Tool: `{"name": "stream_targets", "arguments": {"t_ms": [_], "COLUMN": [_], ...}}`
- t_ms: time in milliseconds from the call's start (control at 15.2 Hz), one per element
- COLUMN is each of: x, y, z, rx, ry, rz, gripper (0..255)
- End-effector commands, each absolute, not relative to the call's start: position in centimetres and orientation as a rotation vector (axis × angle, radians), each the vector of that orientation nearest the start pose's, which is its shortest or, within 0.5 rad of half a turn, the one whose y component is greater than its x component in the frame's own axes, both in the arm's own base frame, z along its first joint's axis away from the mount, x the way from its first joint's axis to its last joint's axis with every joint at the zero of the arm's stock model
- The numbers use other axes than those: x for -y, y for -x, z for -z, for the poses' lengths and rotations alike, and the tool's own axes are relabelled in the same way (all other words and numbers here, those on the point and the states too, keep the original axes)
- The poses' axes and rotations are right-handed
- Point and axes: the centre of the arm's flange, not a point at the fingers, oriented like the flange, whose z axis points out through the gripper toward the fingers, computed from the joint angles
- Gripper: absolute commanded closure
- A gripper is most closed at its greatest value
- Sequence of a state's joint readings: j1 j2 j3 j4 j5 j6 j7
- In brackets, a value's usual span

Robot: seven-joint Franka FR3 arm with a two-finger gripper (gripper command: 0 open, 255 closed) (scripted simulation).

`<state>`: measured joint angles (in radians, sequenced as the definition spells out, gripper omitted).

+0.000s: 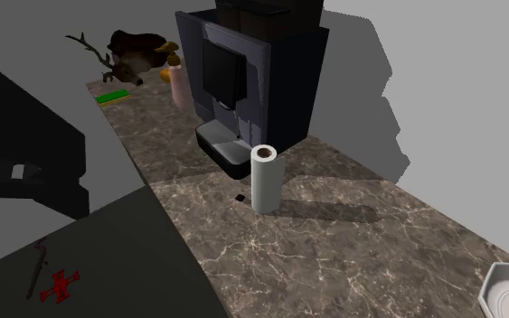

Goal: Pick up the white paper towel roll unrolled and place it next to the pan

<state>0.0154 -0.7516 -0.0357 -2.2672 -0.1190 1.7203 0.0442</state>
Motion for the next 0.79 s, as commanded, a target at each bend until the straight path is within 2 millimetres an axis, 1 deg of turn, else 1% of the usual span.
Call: {"name": "stream_targets", "arguments": {"t_ms": [0, 726], "x": [2.2, 12.8], "y": [-33.1, -41.8], "z": [-63.7, -57.5], "rx": [-0.083, -0.148], "ry": [3.215, 3.209], "rz": [0.332, 0.244], "gripper": [0, 0]}}
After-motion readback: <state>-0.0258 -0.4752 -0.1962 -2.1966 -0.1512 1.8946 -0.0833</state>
